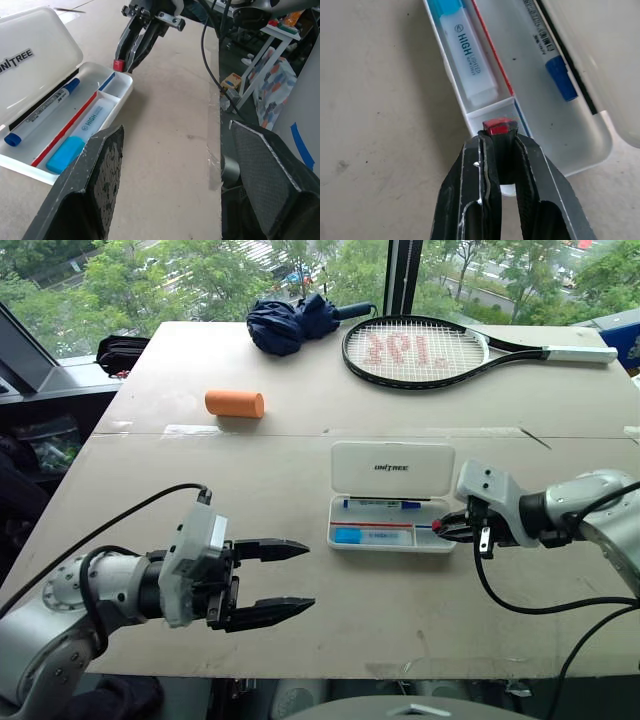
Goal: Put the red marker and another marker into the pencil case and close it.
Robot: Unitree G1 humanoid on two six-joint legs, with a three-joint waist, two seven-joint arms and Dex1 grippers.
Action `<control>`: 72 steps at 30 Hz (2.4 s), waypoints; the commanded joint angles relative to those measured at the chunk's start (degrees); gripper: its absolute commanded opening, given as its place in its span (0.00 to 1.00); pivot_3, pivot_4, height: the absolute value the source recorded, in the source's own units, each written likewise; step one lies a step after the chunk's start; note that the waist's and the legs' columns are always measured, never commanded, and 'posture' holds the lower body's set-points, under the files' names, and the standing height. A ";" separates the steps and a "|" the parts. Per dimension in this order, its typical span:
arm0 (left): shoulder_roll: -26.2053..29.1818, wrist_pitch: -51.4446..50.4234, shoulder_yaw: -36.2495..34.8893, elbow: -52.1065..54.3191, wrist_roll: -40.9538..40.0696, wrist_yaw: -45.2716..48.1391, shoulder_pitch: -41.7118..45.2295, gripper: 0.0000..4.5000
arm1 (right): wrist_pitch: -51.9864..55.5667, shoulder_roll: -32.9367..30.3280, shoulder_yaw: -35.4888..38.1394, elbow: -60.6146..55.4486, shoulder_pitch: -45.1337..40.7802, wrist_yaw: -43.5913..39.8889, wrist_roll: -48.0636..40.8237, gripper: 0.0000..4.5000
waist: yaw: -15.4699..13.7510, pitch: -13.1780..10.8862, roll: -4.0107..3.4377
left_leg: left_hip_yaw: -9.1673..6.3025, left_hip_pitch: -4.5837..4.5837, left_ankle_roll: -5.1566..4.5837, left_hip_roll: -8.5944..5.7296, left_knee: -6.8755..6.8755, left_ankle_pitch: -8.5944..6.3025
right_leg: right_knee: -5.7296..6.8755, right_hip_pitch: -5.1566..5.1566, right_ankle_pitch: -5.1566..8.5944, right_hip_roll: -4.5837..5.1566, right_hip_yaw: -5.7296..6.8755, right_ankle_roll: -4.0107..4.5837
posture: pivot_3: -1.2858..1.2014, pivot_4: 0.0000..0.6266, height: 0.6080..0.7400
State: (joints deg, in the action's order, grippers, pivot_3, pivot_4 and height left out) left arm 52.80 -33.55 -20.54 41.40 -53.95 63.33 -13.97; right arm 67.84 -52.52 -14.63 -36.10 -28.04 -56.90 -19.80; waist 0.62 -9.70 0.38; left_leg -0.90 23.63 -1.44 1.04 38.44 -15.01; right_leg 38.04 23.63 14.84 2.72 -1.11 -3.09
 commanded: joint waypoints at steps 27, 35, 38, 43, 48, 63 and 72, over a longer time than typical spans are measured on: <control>-4.89 5.70 -3.67 2.16 2.89 -2.14 -6.66 0.76 | -13.22 7.47 11.10 44.06 -23.29 3.69 -2.55 0.17 | 0.19 0.07 0.12 | 0.12 -0.10 0.00 0.01 0.00 0.00 | 0.01 -0.07 -0.01 -0.02 -0.05 0.02 | 0.52 0.24 0.94; -5.77 6.12 -5.02 3.78 2.78 -3.59 -9.23 0.76 | -33.75 17.36 -0.05 81.82 -36.94 -5.23 10.82 0.01 | 0.49 0.05 0.09 | 0.48 -0.03 0.02 0.02 -0.08 0.01 | -0.04 0.06 -0.01 -0.04 -0.12 0.02 | 0.52 0.24 0.94; -6.02 6.49 -5.51 4.31 2.70 -3.84 -10.08 0.76 | -36.04 19.57 -1.19 86.43 -39.45 -14.90 11.29 0.01 | 0.48 -0.02 -0.02 | 0.46 0.04 0.02 0.06 -0.09 0.01 | -0.04 0.14 -0.01 -0.03 -0.12 0.02 | 0.52 0.24 0.94; -6.14 7.06 -5.75 5.09 2.99 -3.52 -11.17 0.76 | -34.57 18.63 -1.82 79.93 -38.90 -26.85 10.22 0.01 | 0.20 -0.02 -0.03 | 0.29 0.05 0.02 0.05 -0.08 0.01 | -0.04 0.15 -0.01 -0.01 -0.12 0.01 | 0.52 0.24 0.94; -5.26 7.49 -5.02 5.13 2.69 -1.99 -11.42 0.76 | -23.47 12.72 -2.04 52.17 -29.28 -30.65 5.77 0.01 | -0.25 -0.02 -0.03 | 0.05 0.10 0.01 0.04 -0.07 0.00 | -0.07 0.13 -0.01 0.05 0.01 0.01 | 0.52 0.24 0.94; -2.05 5.56 -0.95 1.47 3.48 0.12 -5.37 0.76 | -38.07 14.61 0.57 16.71 8.28 -2.02 11.88 0.01 | -0.29 0.92 0.80 | 0.00 -1.19 0.01 0.09 -0.27 -0.02 | -0.18 -1.06 0.12 -0.05 0.04 0.17 | 0.52 0.24 0.94; -2.42 5.24 -1.70 -1.38 6.70 -1.28 -7.00 0.76 | -50.34 14.03 32.85 0.44 44.82 -3.64 -2.67 0.49 | -1.33 0.73 0.50 | -0.03 -0.94 0.00 0.03 -0.16 -0.03 | -0.20 -0.94 0.06 0.00 0.02 0.03 | 0.52 0.24 0.94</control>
State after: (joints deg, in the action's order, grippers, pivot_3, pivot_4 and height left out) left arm 50.33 -29.19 -20.87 40.58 -48.20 61.75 -20.14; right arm 19.65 -38.97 11.83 -32.07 13.78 -60.24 -19.53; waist -0.71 -8.98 0.88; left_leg -0.92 22.68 -1.44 1.09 38.27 -15.04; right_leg 37.86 22.69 14.90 2.71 -1.10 -3.06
